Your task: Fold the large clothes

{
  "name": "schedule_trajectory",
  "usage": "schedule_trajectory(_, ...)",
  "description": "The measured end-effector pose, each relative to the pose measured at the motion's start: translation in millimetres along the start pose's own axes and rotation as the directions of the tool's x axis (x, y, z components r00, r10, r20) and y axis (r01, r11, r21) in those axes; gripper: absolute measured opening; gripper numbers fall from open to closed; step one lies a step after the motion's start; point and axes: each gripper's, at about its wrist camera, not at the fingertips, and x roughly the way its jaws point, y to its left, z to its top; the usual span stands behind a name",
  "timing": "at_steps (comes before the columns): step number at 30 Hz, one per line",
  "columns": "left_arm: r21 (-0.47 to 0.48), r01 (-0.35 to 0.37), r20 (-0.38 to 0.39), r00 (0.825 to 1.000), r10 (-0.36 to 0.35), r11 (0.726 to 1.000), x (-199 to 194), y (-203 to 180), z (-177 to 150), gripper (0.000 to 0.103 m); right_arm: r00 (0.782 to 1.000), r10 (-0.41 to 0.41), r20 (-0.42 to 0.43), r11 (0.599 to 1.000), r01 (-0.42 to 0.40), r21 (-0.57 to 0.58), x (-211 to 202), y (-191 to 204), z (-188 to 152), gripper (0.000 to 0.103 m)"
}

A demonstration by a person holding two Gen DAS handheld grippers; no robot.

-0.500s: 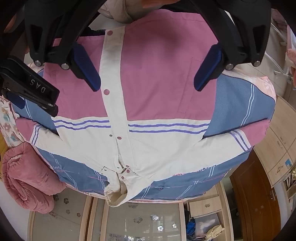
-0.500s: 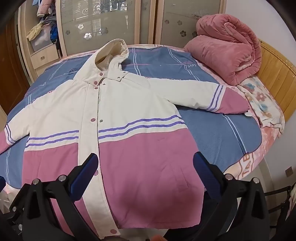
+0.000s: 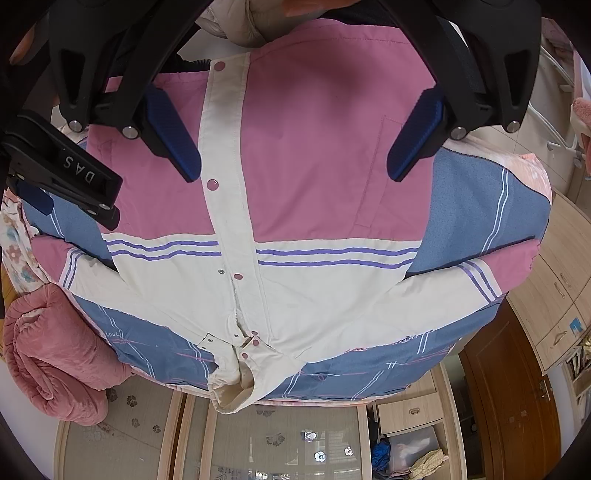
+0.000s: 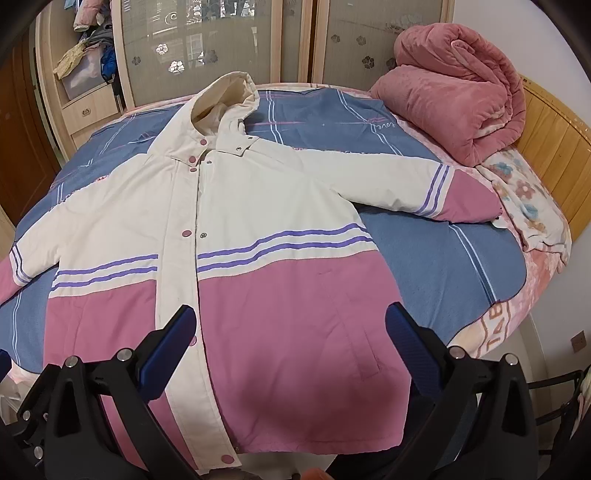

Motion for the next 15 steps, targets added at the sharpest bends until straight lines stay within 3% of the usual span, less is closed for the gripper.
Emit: schedule_trajectory(15, 0.0, 0.0, -0.002, 1.0, 0.0, 1.0, 0.3, -0.1, 0.2, 0.101, 1.0, 0.007, -0.014, 1.0, -0.007, 0.001, 1.3, -2.2, 1.3, 0.102)
